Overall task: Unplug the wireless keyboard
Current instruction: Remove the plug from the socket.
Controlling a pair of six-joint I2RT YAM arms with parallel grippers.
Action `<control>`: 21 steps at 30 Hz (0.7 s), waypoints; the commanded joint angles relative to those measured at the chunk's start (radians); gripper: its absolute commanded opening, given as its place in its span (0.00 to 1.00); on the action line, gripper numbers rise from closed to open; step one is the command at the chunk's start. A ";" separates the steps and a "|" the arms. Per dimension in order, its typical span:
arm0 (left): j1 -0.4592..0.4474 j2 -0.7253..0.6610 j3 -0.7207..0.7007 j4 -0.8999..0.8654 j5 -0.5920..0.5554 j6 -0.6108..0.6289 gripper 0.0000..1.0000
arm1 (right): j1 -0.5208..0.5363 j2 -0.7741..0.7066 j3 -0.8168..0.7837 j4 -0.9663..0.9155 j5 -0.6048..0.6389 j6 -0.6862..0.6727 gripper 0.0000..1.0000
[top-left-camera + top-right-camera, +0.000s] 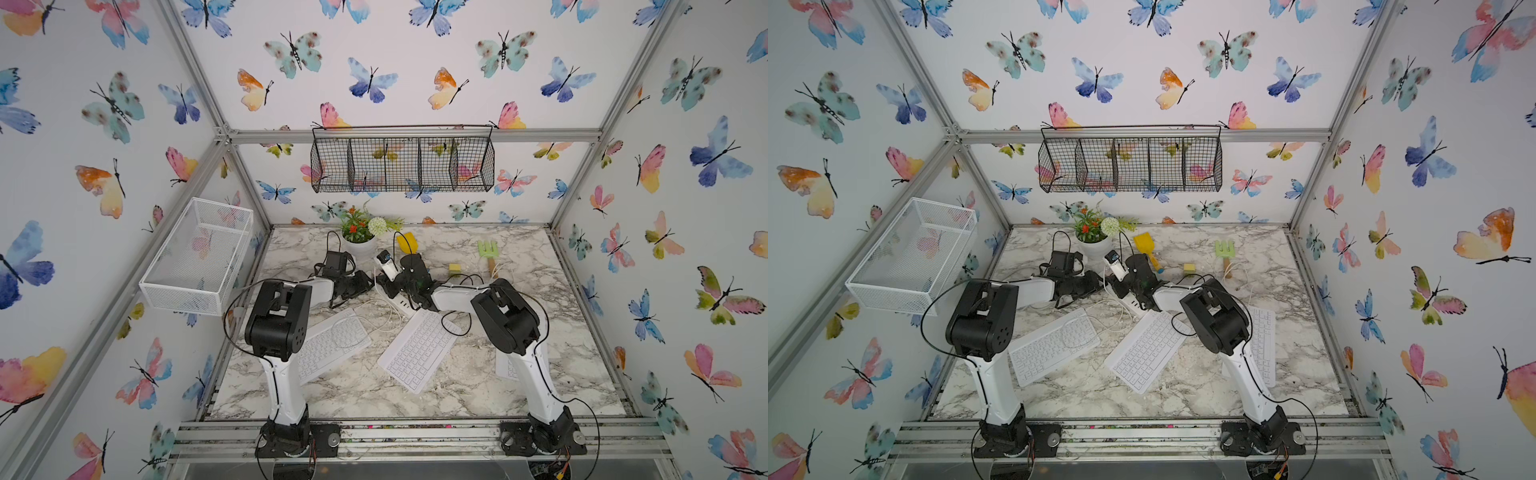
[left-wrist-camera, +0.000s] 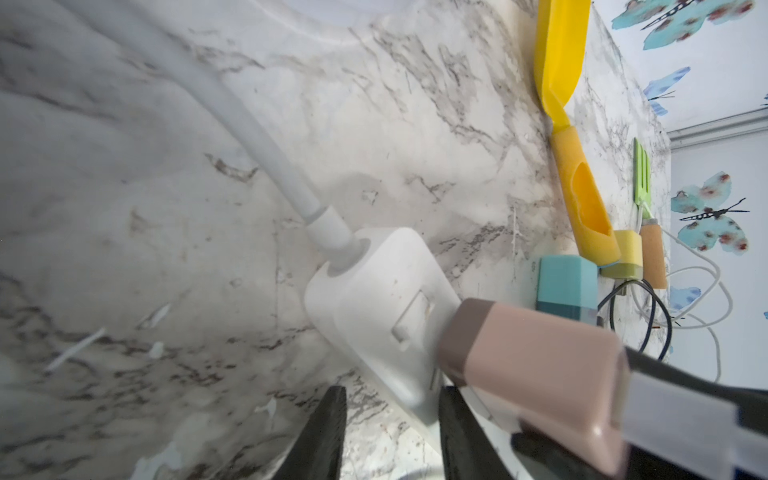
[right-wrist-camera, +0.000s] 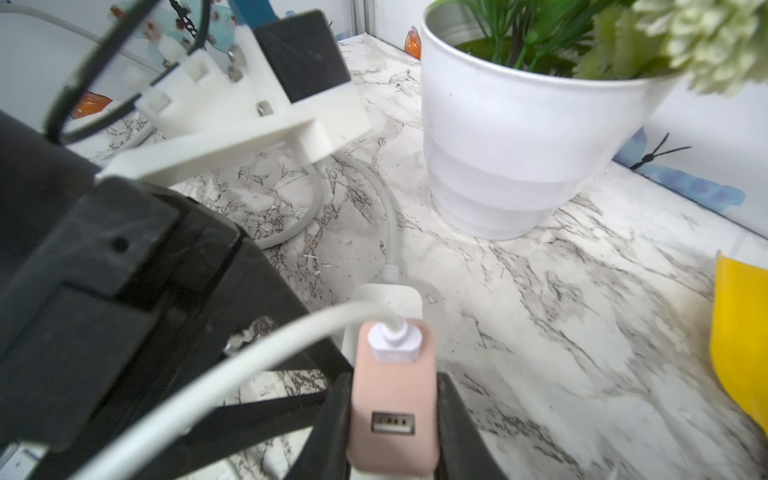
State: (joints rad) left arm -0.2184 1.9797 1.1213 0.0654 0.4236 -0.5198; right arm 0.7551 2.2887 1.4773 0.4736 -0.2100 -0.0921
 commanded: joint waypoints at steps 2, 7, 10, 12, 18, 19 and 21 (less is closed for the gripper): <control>-0.016 0.097 -0.032 -0.147 -0.119 0.025 0.38 | 0.075 -0.110 -0.025 0.154 -0.126 -0.094 0.16; -0.023 0.102 -0.026 -0.158 -0.135 0.027 0.38 | 0.034 -0.087 0.045 0.114 -0.236 0.062 0.15; -0.029 0.104 -0.020 -0.167 -0.144 0.030 0.38 | -0.004 -0.067 0.084 0.122 -0.318 0.204 0.15; -0.028 0.104 -0.020 -0.167 -0.144 0.030 0.38 | -0.008 -0.067 0.100 0.100 -0.333 0.213 0.15; -0.033 0.111 -0.014 -0.171 -0.146 0.032 0.39 | -0.008 -0.080 0.100 0.087 -0.335 0.201 0.15; -0.034 0.112 -0.012 -0.172 -0.147 0.032 0.39 | -0.007 -0.086 0.089 0.096 -0.330 0.190 0.15; -0.034 0.114 -0.010 -0.174 -0.148 0.032 0.39 | -0.001 -0.100 0.064 0.116 -0.309 0.164 0.15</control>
State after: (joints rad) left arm -0.2398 1.9968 1.1488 0.0517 0.4076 -0.5167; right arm 0.7219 2.2387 1.5509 0.5175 -0.4389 0.0776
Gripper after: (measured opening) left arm 0.386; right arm 0.300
